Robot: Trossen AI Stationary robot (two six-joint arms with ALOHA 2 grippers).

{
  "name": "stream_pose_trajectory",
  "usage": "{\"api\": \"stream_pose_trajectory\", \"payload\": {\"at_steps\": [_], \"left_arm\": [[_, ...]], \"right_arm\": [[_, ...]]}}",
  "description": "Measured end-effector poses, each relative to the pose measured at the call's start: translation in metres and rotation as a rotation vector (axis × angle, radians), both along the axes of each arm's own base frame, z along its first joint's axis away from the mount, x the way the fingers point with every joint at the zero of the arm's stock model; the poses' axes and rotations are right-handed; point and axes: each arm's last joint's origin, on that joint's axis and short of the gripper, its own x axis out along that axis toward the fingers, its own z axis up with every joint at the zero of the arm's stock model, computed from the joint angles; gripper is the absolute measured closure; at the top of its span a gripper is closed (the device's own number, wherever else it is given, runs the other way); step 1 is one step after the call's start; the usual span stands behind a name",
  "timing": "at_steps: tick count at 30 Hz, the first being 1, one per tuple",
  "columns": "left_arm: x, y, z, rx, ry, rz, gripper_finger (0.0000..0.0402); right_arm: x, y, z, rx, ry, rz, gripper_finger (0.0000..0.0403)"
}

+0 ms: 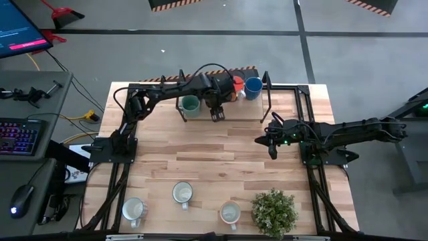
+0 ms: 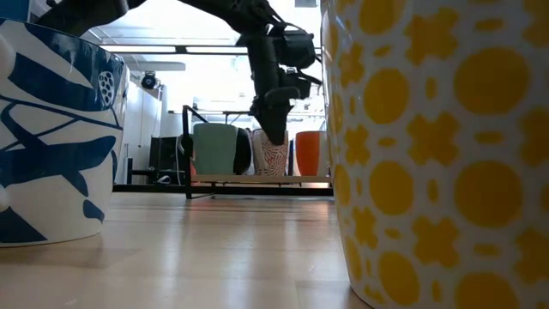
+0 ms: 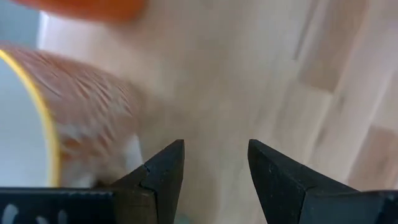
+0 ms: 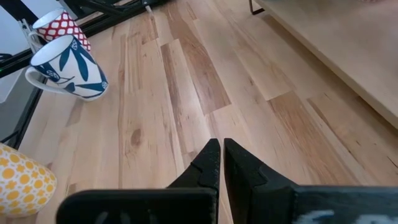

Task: Place coffee mugs
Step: Put the orange pattern mug on the shelf

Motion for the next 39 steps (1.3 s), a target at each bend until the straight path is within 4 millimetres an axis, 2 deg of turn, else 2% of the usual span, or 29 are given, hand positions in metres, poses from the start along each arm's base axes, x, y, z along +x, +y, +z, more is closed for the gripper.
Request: {"api": "stream_pose_trajectory", "payload": {"at_steps": [5, 12, 27, 39], "left_arm": [[-0.007, -0.007, -0.002, -0.020, 0.092, 0.010, 0.0234], [-0.012, -0.006, -0.002, 0.051, 0.163, 0.066, 0.0234], [-0.013, -0.004, -0.002, 0.117, 0.178, 0.086, 0.0234], [-0.006, -0.002, -0.001, 0.134, 0.108, 0.090, 0.0234]], "right_arm": [[0.000, 0.000, -0.001, -0.002, 0.011, 0.001, 0.0401], [-0.001, 0.000, -0.002, -0.022, 0.021, 0.012, 0.0401], [-0.001, 0.000, -0.002, -0.019, 0.019, 0.011, 0.0401], [-0.001, 0.000, -0.002, -0.019, 0.019, 0.011, 0.0401]]}}
